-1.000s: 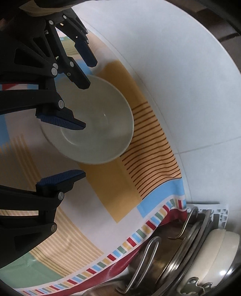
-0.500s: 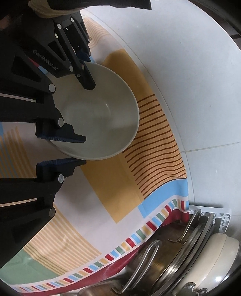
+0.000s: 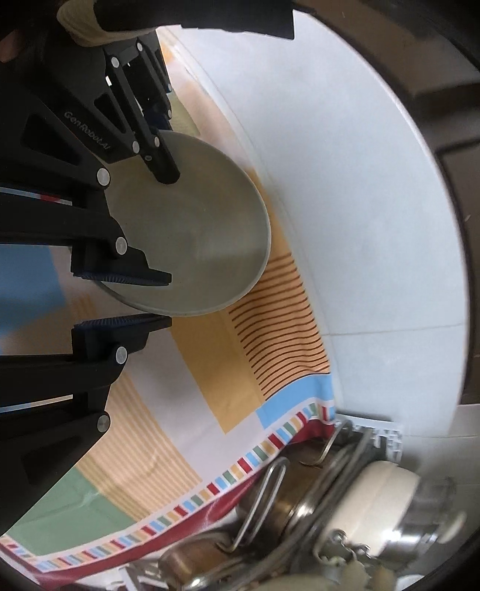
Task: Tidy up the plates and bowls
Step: 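Lift the white bowl with both grippers and carry it over the pink bowl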
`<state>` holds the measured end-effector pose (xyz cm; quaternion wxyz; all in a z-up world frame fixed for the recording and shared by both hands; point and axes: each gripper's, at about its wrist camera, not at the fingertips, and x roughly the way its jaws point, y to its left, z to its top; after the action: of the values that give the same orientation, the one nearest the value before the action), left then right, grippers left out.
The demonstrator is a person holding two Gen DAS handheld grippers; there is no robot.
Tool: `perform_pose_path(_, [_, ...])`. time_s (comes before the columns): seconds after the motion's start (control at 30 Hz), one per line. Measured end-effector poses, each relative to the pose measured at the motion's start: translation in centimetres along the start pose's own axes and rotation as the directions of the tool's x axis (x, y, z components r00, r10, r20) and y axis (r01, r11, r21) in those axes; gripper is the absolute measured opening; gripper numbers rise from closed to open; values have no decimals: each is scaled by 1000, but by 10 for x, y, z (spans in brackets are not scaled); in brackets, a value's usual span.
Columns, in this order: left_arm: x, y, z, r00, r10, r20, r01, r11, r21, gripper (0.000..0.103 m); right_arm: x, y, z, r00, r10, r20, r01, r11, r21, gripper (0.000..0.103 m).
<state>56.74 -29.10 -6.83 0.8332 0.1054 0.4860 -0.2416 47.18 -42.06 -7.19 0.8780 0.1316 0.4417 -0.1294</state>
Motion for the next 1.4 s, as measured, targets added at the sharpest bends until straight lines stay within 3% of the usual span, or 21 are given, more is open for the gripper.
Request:
perform_pose_path(0.37, [-91,7,-69,998,-7,64,11,997,-76,14,-92,31,-46,998,17,64,-11,997,-82,17])
perform_pose_path(0.73, [-157,11,-141,993,13,121,1,993,-115,14,-155,55,-105,994,53,92,-39,989,-145,17])
perform_pose_path(1.07, [-187,5,-200,994,10,109,-3,998,-70,16,-192,60,-158,995,66,78,-51,982,-184,17])
perform_pose_path(1.4, [-190,1,-235,997,9,74,-5,998,-57,17,-193,61,-195,998,66,16,-62,981,-185,17])
